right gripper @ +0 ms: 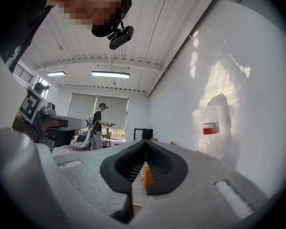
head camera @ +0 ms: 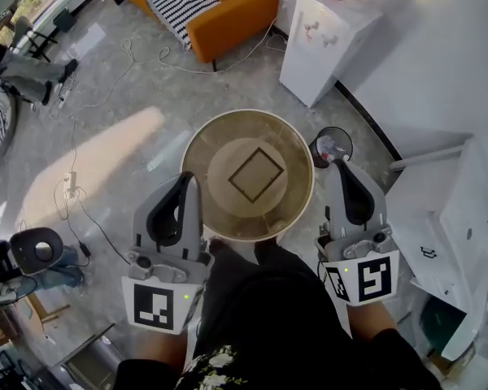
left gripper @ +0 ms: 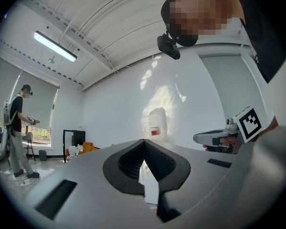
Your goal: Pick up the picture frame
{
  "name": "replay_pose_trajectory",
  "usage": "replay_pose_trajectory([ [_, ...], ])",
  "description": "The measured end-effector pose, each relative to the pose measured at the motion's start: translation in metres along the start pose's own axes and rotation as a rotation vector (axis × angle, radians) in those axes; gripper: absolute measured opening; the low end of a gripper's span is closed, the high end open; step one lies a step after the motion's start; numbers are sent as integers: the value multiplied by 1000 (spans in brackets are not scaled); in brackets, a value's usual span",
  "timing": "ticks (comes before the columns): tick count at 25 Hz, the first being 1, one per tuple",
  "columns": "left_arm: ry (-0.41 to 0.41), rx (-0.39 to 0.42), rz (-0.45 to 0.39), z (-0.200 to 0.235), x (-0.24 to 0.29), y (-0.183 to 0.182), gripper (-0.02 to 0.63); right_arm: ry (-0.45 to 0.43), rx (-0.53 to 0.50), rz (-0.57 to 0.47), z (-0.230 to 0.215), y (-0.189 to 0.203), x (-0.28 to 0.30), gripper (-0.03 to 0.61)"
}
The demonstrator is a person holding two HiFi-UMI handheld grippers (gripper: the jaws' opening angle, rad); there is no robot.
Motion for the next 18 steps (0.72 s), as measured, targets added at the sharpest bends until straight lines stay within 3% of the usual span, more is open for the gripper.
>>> replay_pose_trajectory([
  [11,-85,-7,61,0,-12,36,6,-154,53,54,20,41,26,-3],
  [18,-53,-40,63,29,7,55,6,-95,31,94,16,54,38,-3],
])
Point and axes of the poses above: the fingertips, and each gripper's own axes: x forward along the fingers, z to its left, y out of its underside, the point moved 4 cm from there along -x, backward along the fingers, and after that the axes turned 10 degrees about -z, right-handed, at the moved point
